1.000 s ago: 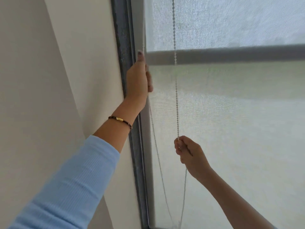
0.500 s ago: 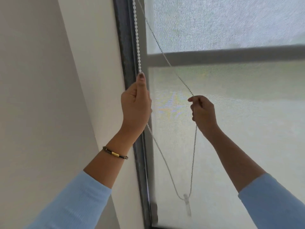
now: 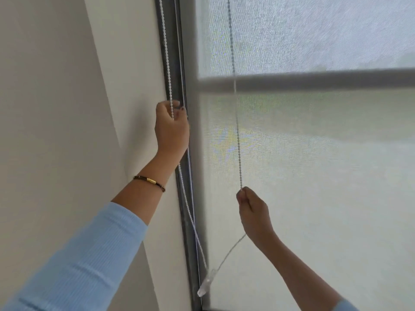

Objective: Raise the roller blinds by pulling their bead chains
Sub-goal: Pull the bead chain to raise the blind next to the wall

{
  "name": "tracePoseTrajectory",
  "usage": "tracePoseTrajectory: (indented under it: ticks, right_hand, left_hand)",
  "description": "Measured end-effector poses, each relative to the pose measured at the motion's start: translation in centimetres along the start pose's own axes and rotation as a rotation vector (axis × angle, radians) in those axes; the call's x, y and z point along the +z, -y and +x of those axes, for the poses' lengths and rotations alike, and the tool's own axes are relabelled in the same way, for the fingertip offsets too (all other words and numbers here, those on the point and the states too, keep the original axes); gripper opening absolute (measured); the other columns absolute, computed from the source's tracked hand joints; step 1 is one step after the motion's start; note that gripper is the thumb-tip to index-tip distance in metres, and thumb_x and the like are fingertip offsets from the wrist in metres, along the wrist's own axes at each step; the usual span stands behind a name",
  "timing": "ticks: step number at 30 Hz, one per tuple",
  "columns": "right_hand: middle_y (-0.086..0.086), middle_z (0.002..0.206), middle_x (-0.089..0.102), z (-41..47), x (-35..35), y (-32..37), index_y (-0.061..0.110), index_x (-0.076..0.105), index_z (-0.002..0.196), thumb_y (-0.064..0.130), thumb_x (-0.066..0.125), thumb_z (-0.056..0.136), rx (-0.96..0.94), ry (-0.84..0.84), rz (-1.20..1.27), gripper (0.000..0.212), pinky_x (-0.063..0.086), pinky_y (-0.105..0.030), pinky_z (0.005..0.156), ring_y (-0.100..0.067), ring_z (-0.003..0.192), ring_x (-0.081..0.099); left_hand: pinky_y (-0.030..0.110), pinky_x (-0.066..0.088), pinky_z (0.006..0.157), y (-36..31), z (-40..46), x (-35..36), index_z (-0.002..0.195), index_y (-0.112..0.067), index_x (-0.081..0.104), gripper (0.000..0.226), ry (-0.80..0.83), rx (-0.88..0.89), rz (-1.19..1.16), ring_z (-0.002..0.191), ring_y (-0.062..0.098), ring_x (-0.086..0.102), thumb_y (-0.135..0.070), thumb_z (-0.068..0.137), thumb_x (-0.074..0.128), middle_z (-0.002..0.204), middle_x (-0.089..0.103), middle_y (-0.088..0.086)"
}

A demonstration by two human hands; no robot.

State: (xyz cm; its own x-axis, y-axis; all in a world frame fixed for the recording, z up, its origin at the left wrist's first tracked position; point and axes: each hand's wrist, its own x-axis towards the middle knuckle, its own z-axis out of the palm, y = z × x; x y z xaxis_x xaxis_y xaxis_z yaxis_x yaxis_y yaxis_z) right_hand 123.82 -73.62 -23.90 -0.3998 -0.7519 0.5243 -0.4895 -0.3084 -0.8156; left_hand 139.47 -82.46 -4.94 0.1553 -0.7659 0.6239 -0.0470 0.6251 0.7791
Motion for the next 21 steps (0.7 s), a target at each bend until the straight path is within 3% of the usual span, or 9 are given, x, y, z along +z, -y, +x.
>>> tracePoseTrajectory:
  ticks: [3, 5, 6, 8, 10, 12, 14, 16, 21]
  right_hand:
    - [0.014, 0.053, 0.037, -0.8, 0.5, -0.2, 0.033, 0.035, 0.063, -0.007, 0.038, 0.094, 0.009, 0.003, 0.003, 0.051, 0.023, -0.019, 0.046, -0.006, 0.050, 0.027]
    - [0.014, 0.054, 0.036, -1.9, 1.4, -0.4, 0.031, 0.033, 0.065, -0.009, 0.037, 0.092, 0.004, 0.021, 0.016, 0.049, 0.022, -0.019, 0.048, -0.006, 0.051, 0.027]
    - [0.014, 0.054, 0.036, -2.6, 2.0, -0.4, 0.031, 0.033, 0.065, -0.009, 0.036, 0.092, 0.011, 0.038, 0.021, 0.048, 0.022, -0.018, 0.049, -0.005, 0.051, 0.027]
    - [0.013, 0.055, 0.035, -4.0, 3.1, -0.3, 0.028, 0.033, 0.066, -0.007, 0.035, 0.092, 0.034, 0.076, 0.033, 0.044, 0.023, -0.018, 0.050, -0.006, 0.053, 0.027]
    - [0.011, 0.056, 0.033, -5.7, 3.9, -0.3, 0.021, 0.033, 0.068, -0.004, 0.035, 0.092, 0.053, 0.102, 0.061, 0.034, 0.022, -0.020, 0.051, -0.006, 0.054, 0.025]
    - [0.011, 0.053, 0.036, -7.3, 4.4, -0.3, 0.022, 0.036, 0.067, 0.007, 0.037, 0.094, 0.081, 0.133, 0.108, 0.031, 0.024, -0.019, 0.050, -0.005, 0.052, 0.028]
    - [0.016, 0.050, 0.044, -8.5, 4.4, -0.4, 0.033, 0.044, 0.062, 0.017, 0.041, 0.098, 0.139, 0.164, 0.121, 0.040, 0.034, -0.016, 0.048, -0.002, 0.048, 0.037]
    - [0.015, 0.049, 0.040, -8.9, 4.1, -0.9, 0.035, 0.043, 0.060, 0.007, 0.043, 0.099, 0.150, 0.141, 0.129, 0.048, 0.032, -0.013, 0.050, -0.003, 0.049, 0.032]
    - [0.004, 0.058, 0.031, -8.2, 3.3, -1.5, 0.012, 0.034, 0.067, -0.004, 0.044, 0.097, 0.130, 0.068, 0.125, 0.036, 0.026, -0.016, 0.053, -0.008, 0.059, 0.025]
  left_hand:
    - [0.033, 0.030, 0.117, -1.3, 0.6, -0.1, 0.139, 0.000, 0.044, 0.057, -0.160, 0.373, 0.316, 0.131, 0.033, 0.046, 0.000, 0.085, 0.063, 0.136, 0.047, 0.016]
    - [0.035, 0.023, 0.121, -2.6, 0.8, 0.2, 0.143, 0.007, 0.039, 0.060, -0.096, 0.693, 0.395, 0.139, 0.038, 0.039, 0.000, 0.087, 0.061, 0.146, 0.040, 0.025]
    - [0.037, 0.031, 0.119, -3.5, 0.8, 0.8, 0.143, 0.009, 0.038, 0.056, 0.016, 0.755, 0.342, 0.134, 0.032, 0.048, -0.002, 0.092, 0.058, 0.146, 0.041, 0.025]
    - [0.026, 0.051, 0.097, -6.6, 0.7, 1.7, 0.145, 0.005, 0.037, 0.052, 0.212, 0.581, 0.133, 0.103, 0.007, 0.065, -0.015, 0.100, 0.055, 0.143, 0.048, 0.020]
    - [0.026, 0.057, 0.075, -9.4, 1.3, 2.4, 0.141, 0.000, 0.044, 0.046, 0.302, 0.303, -0.081, 0.077, 0.010, 0.067, -0.024, 0.102, 0.053, 0.132, 0.060, 0.020]
    - [0.031, 0.056, 0.065, -11.6, 2.1, 2.1, 0.131, -0.002, 0.049, 0.039, 0.246, 0.294, -0.160, 0.070, 0.017, 0.064, -0.023, 0.100, 0.057, 0.110, 0.068, 0.013]
    - [0.032, 0.056, 0.064, -13.0, 3.0, 1.4, 0.132, -0.015, 0.043, 0.042, 0.211, 0.275, -0.254, 0.066, 0.015, 0.062, -0.020, 0.096, 0.064, 0.100, 0.068, 0.009]
    - [0.034, 0.057, 0.069, -13.4, 3.8, 0.8, 0.135, -0.021, 0.039, 0.049, 0.230, 0.186, -0.303, 0.070, 0.014, 0.063, -0.016, 0.093, 0.064, 0.103, 0.068, 0.011]
    - [0.053, 0.061, 0.082, -13.5, 2.6, 0.4, 0.117, -0.012, 0.052, 0.021, 0.438, -0.170, -0.490, 0.080, 0.033, 0.072, -0.026, 0.102, 0.053, 0.113, 0.070, 0.020]
